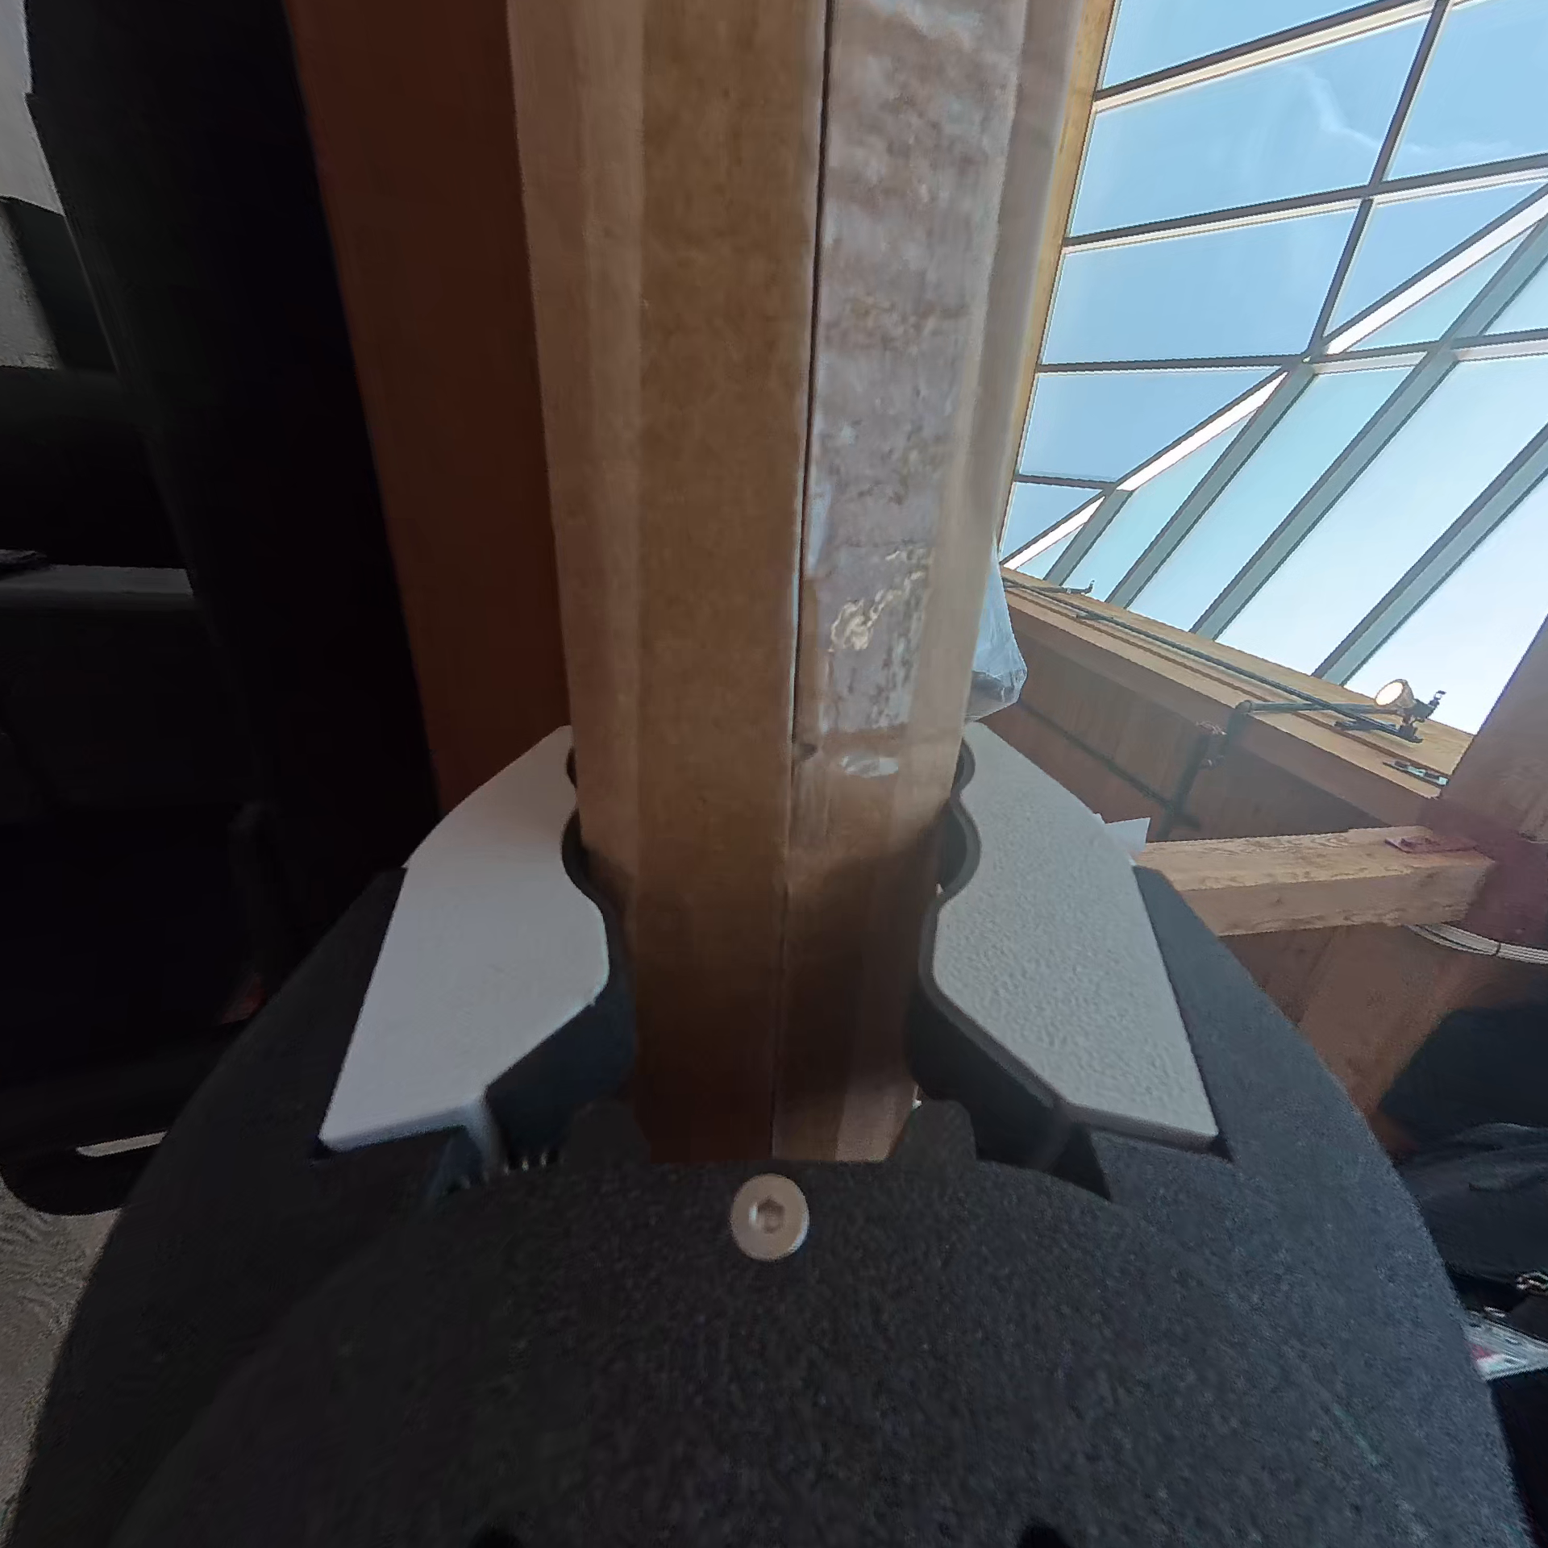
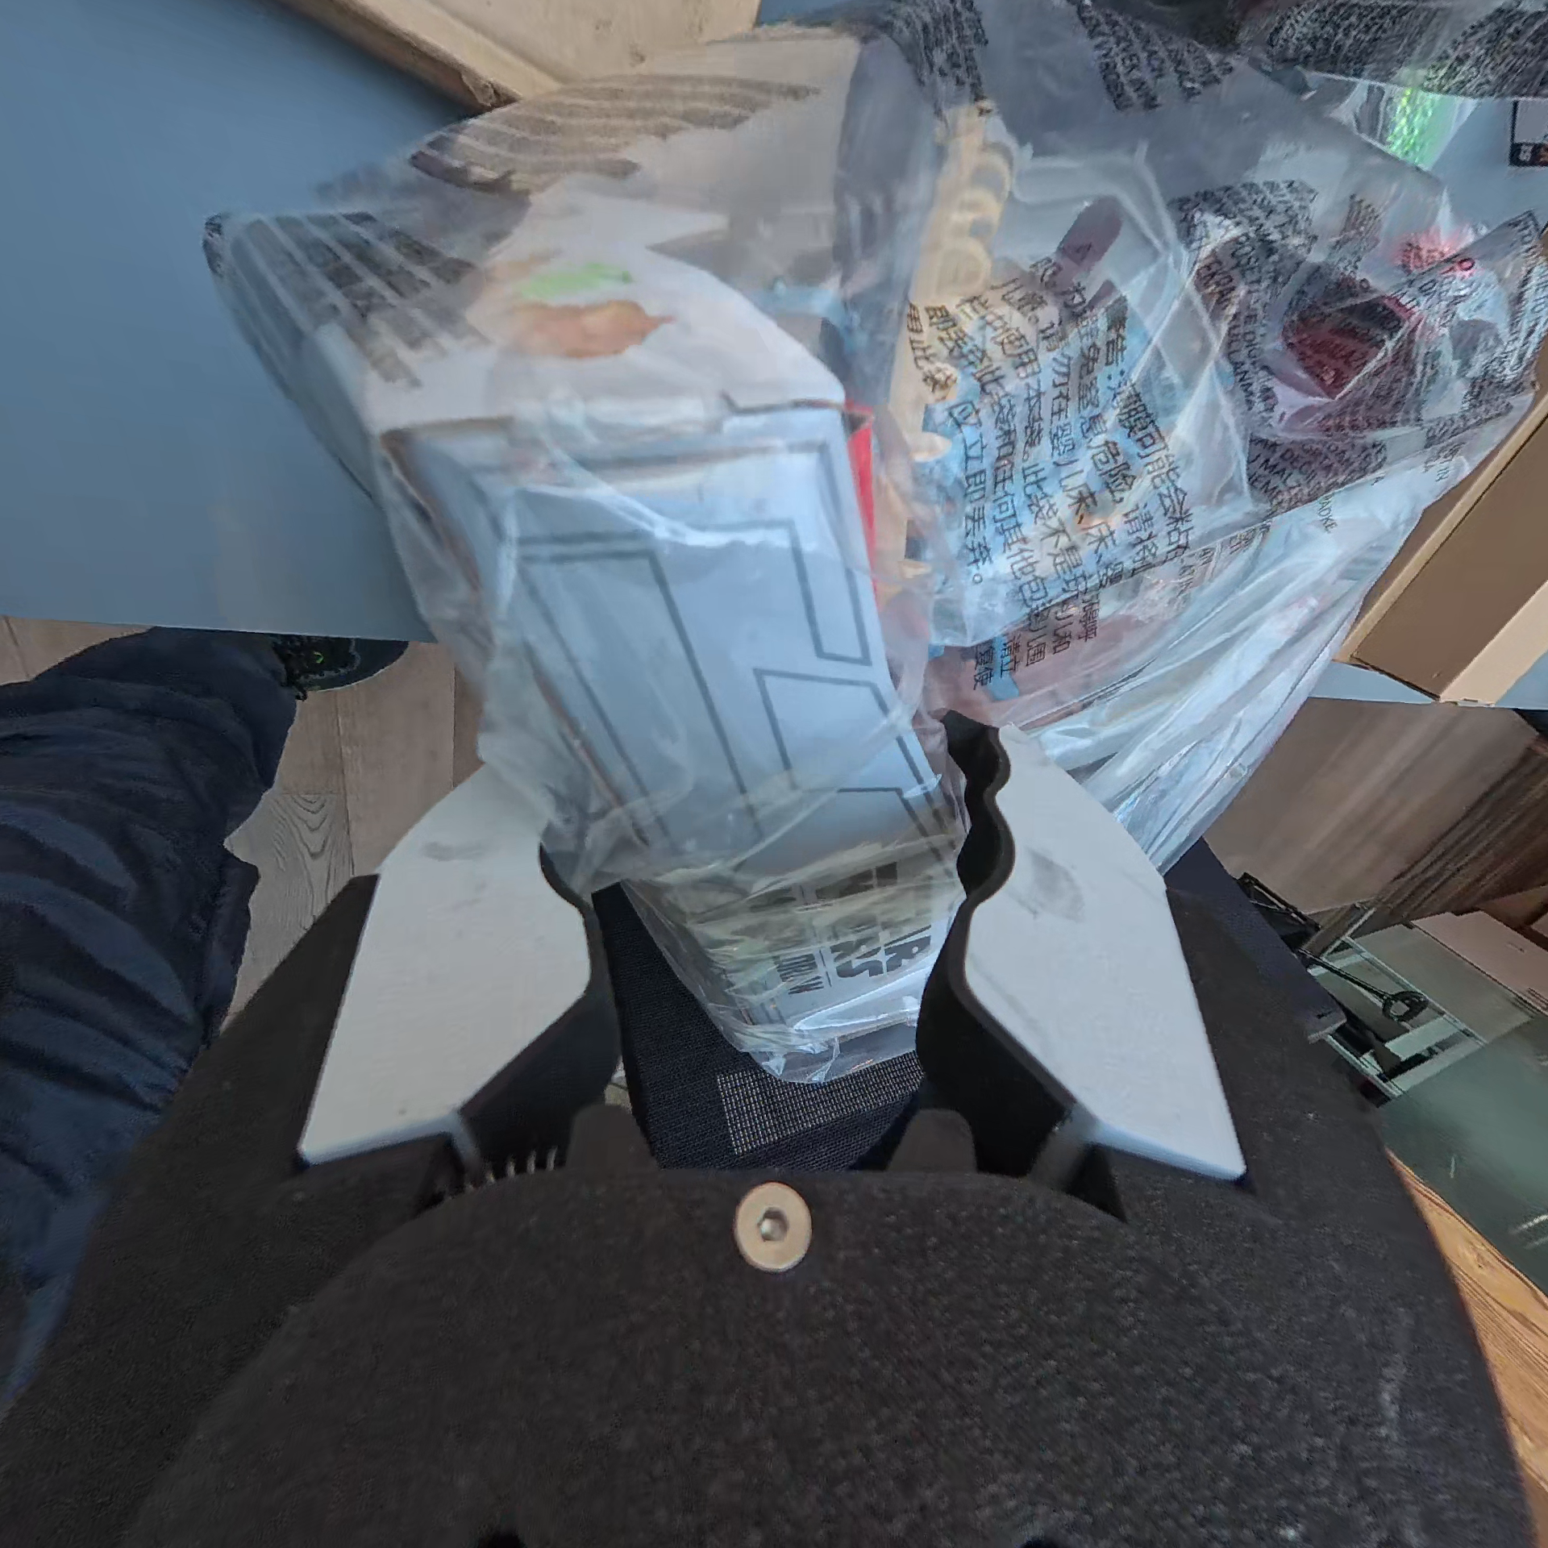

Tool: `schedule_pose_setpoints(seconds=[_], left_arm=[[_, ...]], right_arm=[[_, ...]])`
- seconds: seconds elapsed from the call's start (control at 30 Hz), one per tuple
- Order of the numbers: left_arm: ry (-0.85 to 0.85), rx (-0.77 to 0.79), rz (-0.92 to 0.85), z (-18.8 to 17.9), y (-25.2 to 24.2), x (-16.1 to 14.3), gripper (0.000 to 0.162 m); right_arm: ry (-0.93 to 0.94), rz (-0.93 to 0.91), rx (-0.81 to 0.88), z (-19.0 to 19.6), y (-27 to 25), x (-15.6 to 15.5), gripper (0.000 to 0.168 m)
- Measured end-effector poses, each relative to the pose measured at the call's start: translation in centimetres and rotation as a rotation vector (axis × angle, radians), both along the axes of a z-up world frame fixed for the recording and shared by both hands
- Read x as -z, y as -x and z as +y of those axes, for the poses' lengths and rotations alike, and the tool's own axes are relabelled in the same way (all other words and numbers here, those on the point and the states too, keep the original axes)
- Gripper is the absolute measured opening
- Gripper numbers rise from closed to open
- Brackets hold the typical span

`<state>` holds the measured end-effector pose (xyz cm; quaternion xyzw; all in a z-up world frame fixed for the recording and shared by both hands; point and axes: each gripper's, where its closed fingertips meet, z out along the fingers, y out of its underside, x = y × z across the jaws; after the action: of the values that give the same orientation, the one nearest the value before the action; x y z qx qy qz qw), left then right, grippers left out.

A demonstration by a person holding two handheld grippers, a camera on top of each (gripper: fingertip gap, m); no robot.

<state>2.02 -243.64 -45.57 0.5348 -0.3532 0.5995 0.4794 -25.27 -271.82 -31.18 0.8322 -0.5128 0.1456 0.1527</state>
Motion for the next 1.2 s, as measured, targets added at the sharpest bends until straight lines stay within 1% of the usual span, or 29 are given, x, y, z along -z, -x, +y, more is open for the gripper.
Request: schedule_pose_setpoints(seconds=[0.13,0.37,0.43,0.47,0.57,0.63,0.67,0.73,0.77,0.8,0.83,0.9,0.97,1.07,1.2], left_arm=[[-0.039,0.002,0.002,-0.2,0.0,0.0,0.079],[-0.209,-0.06,0.019,-0.8,-0.1,0.1,0.08],[-0.305,-0.058,0.052,-1.3,0.2,1.6,0.084],[-0.295,-0.079,0.05,-1.2,0.0,1.4,0.085],[-0.309,-0.074,0.036,-0.8,0.2,1.5,0.085],[-0.358,-0.075,0.006,-0.1,0.5,1.5,0.087],[-0.37,-0.108,-0.019,0.7,0.5,1.2,0.082],[-0.362,-0.172,-0.019,2.5,0.2,0.6,0.081],[-0.375,-0.197,-0.029,3.4,0.1,0.3,0.077],[-0.409,-0.203,-0.067,4.1,0.2,0.0,0.067],[-0.439,-0.195,-0.117,4.4,0.4,-0.5,0.06],[-0.489,-0.144,-0.187,4.0,1.1,-1.4,0.055],[-0.561,-0.093,-0.2,3.0,1.8,-1.3,0.055],[-0.686,-0.143,-0.195,2.5,1.6,-0.8,0.05],[-0.673,-0.182,-0.147,1.7,1.6,-1.0,0.05]], right_arm=[[0.001,-0.009,0.007,0.1,-0.1,0.1,0.09],[0.008,-0.005,0.032,-0.2,-0.1,0.1,0.091],[0.012,0.005,0.04,-0.2,-0.3,0.4,0.091],[0.01,0.01,0.042,-0.3,-0.3,0.4,0.091],[0.011,0.023,0.044,-0.3,-0.3,0.4,0.091],[0.016,0.027,0.048,-0.2,-0.2,0.3,0.091],[0.016,0.028,0.051,-0.2,-0.1,0.3,0.091],[0.016,0.026,0.057,-0.3,-0.1,0.4,0.091],[0.016,0.026,0.059,-0.3,-0.1,0.4,0.091],[0.017,0.025,0.059,-0.3,-0.1,0.4,0.091],[0.017,0.023,0.059,-0.3,-0.1,0.5,0.091],[0.016,0.022,0.059,-0.3,-0.1,0.5,0.091],[0.016,0.021,0.061,-0.3,-0.1,0.6,0.091],[0.018,0.019,0.061,-0.3,-0.2,0.7,0.091],[0.023,0.013,0.075,-0.4,-0.3,0.7,0.091]])
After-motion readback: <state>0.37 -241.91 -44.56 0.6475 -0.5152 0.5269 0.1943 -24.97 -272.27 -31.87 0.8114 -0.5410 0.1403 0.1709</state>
